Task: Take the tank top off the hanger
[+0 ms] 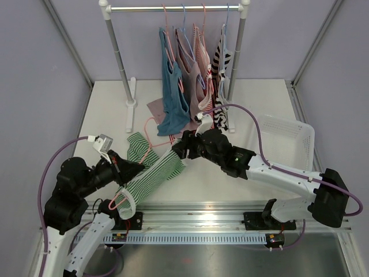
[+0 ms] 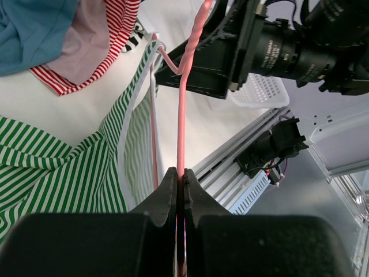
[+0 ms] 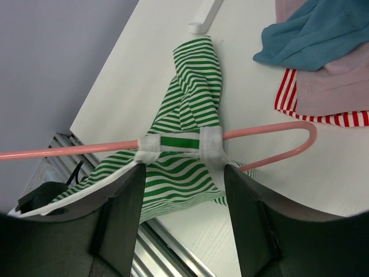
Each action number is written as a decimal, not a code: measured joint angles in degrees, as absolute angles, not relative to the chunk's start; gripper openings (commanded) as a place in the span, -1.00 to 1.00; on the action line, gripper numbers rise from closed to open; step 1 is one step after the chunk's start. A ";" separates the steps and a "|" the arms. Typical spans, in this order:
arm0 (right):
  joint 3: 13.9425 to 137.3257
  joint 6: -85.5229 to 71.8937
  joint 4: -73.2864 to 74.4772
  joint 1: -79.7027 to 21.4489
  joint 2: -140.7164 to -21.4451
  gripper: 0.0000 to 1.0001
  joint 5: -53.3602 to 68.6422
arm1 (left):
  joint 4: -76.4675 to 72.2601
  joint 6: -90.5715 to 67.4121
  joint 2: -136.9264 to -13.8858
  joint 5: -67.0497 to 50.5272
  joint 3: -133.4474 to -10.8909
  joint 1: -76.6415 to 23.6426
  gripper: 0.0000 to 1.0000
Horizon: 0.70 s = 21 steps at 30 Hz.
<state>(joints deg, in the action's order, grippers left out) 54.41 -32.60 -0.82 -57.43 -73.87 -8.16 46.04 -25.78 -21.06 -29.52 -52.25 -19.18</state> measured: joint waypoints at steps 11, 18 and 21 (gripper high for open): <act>54.41 -30.28 -2.07 -57.43 -74.76 0.74 -11.35 | 45.28 -26.44 -21.10 -31.99 -53.34 -19.18 -1.00; 54.39 -29.69 -3.70 -57.43 -74.74 0.23 -11.03 | 45.30 -26.41 -21.12 -32.10 -53.45 -19.18 -1.00; 54.39 -29.74 -4.49 -57.43 -74.74 0.07 -11.14 | 45.28 -26.41 -21.19 -32.27 -53.58 -19.18 -1.00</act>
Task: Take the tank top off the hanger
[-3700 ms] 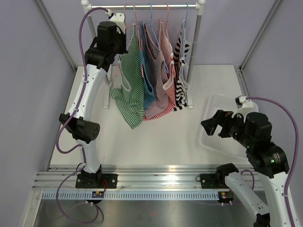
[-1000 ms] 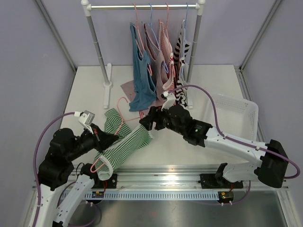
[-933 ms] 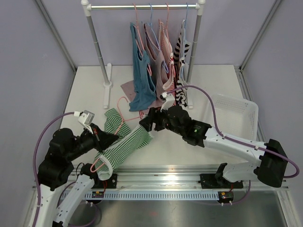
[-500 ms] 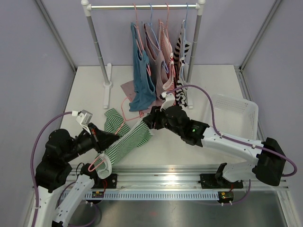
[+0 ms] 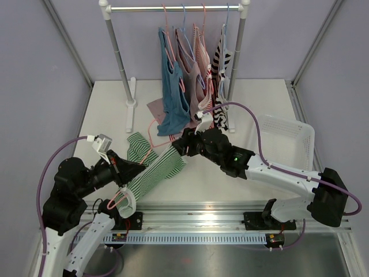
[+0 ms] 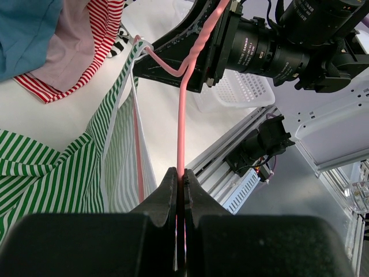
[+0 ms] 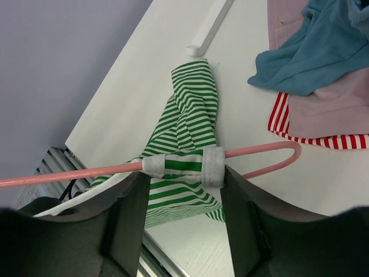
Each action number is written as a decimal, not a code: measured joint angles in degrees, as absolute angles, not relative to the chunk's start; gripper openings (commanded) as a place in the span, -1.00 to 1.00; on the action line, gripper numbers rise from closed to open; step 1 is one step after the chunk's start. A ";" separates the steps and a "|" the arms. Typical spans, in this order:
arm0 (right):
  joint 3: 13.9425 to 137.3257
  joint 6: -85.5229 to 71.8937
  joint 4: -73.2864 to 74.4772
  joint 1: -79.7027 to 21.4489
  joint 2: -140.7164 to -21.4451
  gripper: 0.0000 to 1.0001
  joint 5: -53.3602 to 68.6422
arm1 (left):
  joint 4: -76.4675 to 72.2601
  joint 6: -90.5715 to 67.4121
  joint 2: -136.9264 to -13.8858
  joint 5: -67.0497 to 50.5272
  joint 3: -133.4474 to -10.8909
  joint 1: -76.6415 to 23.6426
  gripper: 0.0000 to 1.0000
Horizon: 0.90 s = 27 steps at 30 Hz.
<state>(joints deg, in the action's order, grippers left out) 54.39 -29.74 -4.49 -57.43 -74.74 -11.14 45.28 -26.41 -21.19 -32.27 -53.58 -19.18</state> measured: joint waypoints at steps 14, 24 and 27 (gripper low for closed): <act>54.41 -27.99 -2.92 -57.65 -73.56 -1.00 -17.52 | 46.39 -25.50 -22.00 -31.33 -55.37 -19.18 -1.00; 57.67 -29.71 7.92 -49.58 -72.79 -1.00 -20.58 | 46.11 -25.30 -22.76 -31.35 -55.51 -19.18 -1.00; 58.89 -29.69 9.50 -48.56 -72.79 -1.00 -19.18 | 44.95 -25.39 -23.11 -31.53 -55.51 -19.18 -1.00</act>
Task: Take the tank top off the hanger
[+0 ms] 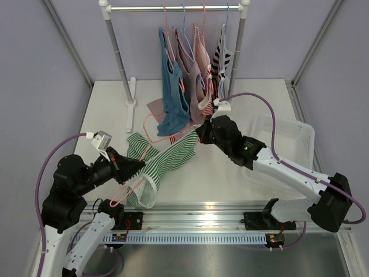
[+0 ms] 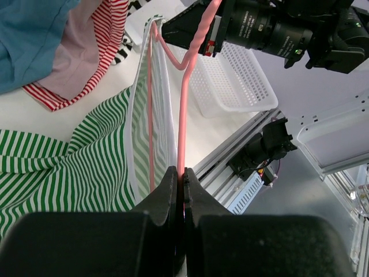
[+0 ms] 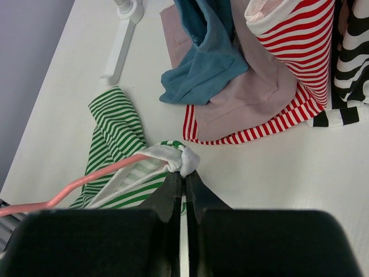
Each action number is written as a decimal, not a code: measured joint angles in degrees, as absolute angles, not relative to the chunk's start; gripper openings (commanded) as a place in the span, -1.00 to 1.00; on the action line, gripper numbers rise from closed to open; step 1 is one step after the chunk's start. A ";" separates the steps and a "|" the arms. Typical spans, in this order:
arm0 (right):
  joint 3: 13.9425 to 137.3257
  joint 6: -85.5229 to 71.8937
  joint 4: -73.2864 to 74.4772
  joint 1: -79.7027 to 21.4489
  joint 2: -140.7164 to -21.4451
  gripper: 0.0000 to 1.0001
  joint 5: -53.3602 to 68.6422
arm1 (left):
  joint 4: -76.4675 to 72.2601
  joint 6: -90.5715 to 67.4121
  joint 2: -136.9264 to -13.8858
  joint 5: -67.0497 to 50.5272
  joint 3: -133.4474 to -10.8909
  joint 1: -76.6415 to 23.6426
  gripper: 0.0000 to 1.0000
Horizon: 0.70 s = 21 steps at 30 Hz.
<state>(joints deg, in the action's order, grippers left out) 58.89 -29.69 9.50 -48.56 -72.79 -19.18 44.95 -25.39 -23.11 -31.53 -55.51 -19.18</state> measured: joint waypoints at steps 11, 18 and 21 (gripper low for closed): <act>60.82 -29.56 14.48 -40.95 -71.00 -1.00 -8.99 | 31.70 -30.00 -22.57 -34.35 -54.94 -19.18 -1.00; 62.89 -28.58 15.38 -39.16 -63.48 -1.00 6.74 | 13.13 -35.62 -25.82 -34.63 -54.06 -19.18 -1.00; 69.58 -27.73 17.56 -39.16 -61.93 -1.00 13.32 | 2.50 -35.99 -30.96 -33.87 -54.92 -19.18 -1.00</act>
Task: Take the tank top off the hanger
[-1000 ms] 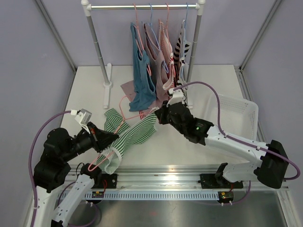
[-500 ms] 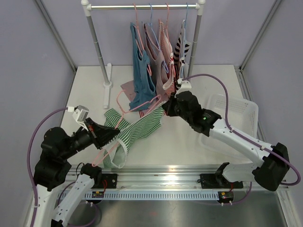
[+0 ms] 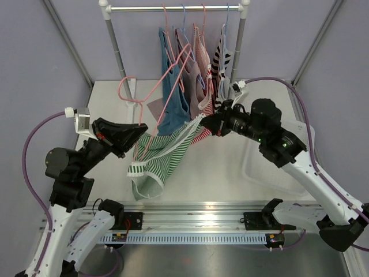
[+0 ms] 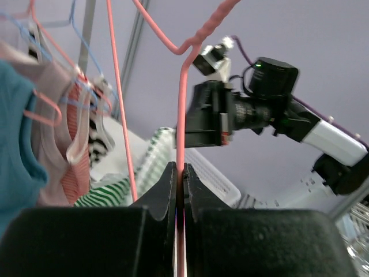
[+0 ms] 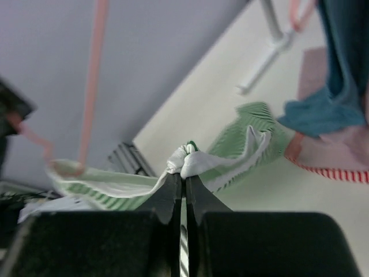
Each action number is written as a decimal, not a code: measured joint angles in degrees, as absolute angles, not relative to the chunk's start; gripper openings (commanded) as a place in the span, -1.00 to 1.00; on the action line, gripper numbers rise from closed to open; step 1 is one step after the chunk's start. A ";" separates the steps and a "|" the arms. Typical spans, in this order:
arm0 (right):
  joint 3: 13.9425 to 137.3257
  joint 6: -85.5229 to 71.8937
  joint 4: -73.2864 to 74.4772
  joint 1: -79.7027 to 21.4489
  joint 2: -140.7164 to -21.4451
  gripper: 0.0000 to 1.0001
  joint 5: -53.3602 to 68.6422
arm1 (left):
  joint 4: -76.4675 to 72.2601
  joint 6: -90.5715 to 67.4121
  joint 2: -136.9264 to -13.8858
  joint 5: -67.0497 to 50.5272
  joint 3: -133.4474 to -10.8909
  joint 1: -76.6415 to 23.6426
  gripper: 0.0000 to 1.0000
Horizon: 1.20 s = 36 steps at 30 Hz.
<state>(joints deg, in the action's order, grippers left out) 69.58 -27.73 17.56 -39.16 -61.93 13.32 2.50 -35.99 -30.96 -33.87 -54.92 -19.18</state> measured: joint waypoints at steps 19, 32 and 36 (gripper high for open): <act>69.17 -19.59 24.75 -40.42 -58.33 -1.00 26.11 | -0.12 -22.92 -37.65 -7.97 -64.51 -19.57 -1.00; 55.11 -23.68 24.36 -51.66 -64.31 0.99 4.82 | 29.47 -25.71 -41.12 -2.39 -66.85 -19.57 -1.00; 55.11 -24.71 24.64 -51.68 -61.65 0.99 2.00 | 36.05 -25.04 -52.36 -0.16 -78.32 -19.53 -1.00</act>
<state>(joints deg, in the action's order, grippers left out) 55.11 -24.71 24.64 -51.68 -61.65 2.00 36.05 -25.04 -52.36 -0.16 -78.32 -19.53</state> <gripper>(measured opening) 0.993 0.024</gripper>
